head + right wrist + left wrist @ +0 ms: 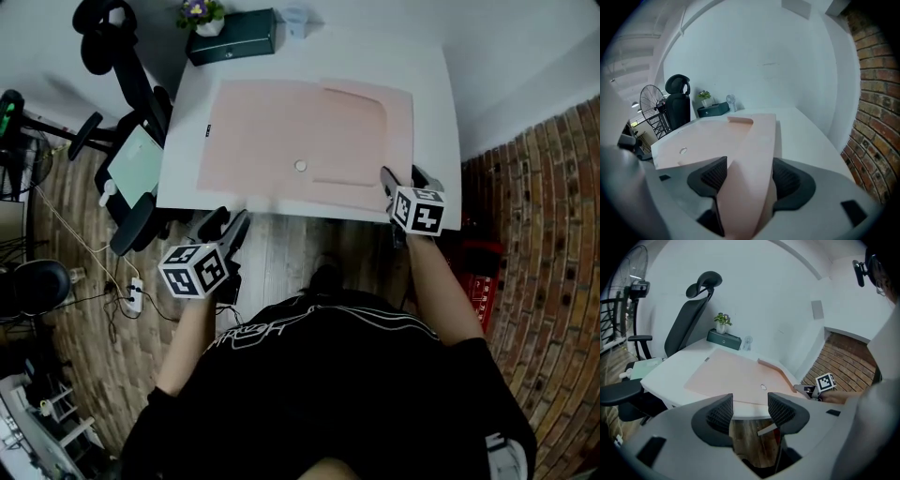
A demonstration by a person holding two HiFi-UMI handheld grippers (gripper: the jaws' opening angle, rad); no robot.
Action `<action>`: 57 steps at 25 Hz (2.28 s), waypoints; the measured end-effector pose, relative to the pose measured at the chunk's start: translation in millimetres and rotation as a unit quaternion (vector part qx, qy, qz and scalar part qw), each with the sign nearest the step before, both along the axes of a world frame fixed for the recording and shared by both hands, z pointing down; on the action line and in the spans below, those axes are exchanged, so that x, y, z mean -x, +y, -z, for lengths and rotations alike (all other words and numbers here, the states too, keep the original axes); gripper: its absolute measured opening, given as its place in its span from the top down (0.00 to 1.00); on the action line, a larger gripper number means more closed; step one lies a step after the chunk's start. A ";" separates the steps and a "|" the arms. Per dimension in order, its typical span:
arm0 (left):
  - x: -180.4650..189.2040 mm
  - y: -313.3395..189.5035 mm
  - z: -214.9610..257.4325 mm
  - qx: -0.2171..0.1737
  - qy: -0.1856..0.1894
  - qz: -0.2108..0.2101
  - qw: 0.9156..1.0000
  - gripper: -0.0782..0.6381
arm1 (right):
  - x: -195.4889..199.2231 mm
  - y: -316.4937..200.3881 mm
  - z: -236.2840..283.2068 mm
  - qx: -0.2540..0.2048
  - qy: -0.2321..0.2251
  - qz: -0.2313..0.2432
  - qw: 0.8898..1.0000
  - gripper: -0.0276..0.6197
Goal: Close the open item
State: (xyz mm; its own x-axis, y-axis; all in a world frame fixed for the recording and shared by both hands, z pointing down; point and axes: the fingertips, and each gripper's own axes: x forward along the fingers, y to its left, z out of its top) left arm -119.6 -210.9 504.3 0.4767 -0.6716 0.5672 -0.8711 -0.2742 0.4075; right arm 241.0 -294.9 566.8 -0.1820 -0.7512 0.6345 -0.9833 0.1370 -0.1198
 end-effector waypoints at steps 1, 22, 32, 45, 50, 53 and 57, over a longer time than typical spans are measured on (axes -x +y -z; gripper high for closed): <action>2.7 4.3 -2.9 0.002 -0.003 0.002 1.000 0.56 | 1.8 4.5 -0.6 0.000 0.001 0.001 1.000 0.50; 57.1 38.3 -72.2 0.079 0.238 0.154 0.956 0.57 | 27.2 51.0 -1.6 -0.001 0.015 0.042 0.999 0.50; 62.0 15.0 -89.8 0.066 0.357 0.212 0.907 0.69 | 26.2 51.2 -2.1 0.003 0.015 0.039 0.999 0.50; 57.8 10.7 -61.5 0.027 0.304 0.175 0.936 0.82 | 25.7 51.7 -2.0 0.000 0.015 0.034 0.999 0.50; 54.3 12.3 -36.4 0.002 0.272 0.148 0.951 0.83 | 29.8 50.6 -1.0 0.002 0.008 0.033 0.999 0.50; 48.2 12.1 -21.6 -0.014 0.250 0.129 0.960 0.83 | 30.1 49.3 -0.5 0.003 0.003 0.033 0.999 0.50; 33.2 11.5 0.6 -0.043 0.200 0.087 0.975 0.83 | 30.3 47.8 4.7 0.000 -0.017 0.027 0.999 0.49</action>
State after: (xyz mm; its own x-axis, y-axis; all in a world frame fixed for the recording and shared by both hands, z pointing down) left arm -152.8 -199.4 503.7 0.5227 -0.7989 0.2975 -0.6831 -0.1837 0.7069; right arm 210.7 -247.1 562.1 -0.2438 -0.7391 0.6279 -0.9698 0.1903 -0.1524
